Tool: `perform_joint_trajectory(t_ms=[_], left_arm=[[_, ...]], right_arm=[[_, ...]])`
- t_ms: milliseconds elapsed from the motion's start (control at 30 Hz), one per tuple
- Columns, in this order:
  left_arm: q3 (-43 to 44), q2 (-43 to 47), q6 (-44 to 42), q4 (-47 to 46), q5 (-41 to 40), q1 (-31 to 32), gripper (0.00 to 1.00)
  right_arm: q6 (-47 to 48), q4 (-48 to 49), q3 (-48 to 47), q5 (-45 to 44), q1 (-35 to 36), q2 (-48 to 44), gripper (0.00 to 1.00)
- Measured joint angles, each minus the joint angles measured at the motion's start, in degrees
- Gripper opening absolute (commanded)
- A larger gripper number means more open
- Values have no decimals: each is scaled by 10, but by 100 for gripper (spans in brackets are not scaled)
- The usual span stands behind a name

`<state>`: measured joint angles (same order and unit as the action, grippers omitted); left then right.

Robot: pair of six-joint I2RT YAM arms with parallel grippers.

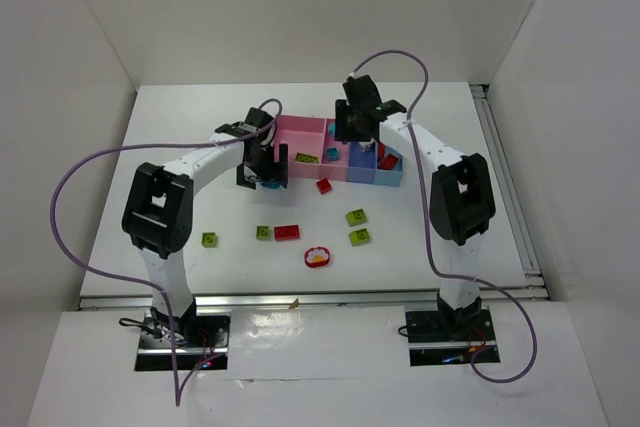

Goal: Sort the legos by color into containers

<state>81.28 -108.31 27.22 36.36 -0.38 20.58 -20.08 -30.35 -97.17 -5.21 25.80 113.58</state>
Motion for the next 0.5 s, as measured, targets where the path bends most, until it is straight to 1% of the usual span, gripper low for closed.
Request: perform_joint_trajectory(t_ms=[67,100,167,233,333,500], left_arm=[[0,-6,-1,-9,4,-3,96],[0,-8,-1,-12,4,-3,96],[0,-12,-1,-17,4,-7,96],[0,-15,-1,-21,3,-9,96],[0,-15,-1,-23,2,-14,99],[2,-28,-1,-40,2,-22,100]], right_arm=[[-1,1,-10,0,0,10,61],[-2,1,-15,0,0,15,72],[-3,0,-22,0,1,22,79],[-2,-2,-25,1,1,24,84],[-2,-4,-32,-2,1,24,86],[-2,-3,-33,-21,1,20,87]])
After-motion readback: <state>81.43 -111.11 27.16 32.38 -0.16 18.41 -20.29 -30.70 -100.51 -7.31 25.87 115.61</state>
